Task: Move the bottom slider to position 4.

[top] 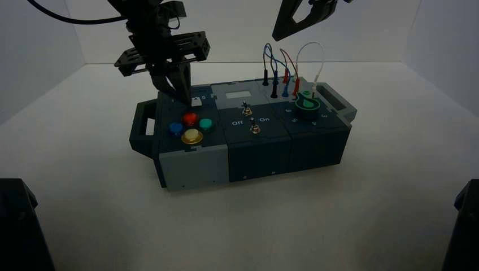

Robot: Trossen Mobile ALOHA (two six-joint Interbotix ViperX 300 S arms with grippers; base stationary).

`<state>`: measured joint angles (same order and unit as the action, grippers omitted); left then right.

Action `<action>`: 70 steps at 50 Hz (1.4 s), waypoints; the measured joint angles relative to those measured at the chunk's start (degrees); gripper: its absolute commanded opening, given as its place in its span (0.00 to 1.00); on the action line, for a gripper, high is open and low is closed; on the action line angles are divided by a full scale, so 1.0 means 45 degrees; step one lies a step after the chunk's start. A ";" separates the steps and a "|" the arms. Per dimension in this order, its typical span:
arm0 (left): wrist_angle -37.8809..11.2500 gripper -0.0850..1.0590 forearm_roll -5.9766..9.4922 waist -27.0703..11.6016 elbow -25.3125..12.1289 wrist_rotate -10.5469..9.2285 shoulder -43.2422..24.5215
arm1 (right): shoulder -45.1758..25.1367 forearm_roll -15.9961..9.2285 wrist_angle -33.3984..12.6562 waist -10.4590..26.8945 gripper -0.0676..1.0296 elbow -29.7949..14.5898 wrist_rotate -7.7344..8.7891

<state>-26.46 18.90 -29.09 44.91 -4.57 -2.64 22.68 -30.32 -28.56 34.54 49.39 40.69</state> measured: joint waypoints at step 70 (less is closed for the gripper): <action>-0.1309 0.05 -0.0234 0.0000 -0.0430 0.0059 0.1113 | 0.0078 0.0098 -0.0664 0.0020 0.04 0.0078 0.0000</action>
<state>-32.34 17.84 -29.09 42.98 -4.31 2.37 23.03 -29.88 -31.55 34.63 49.75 40.69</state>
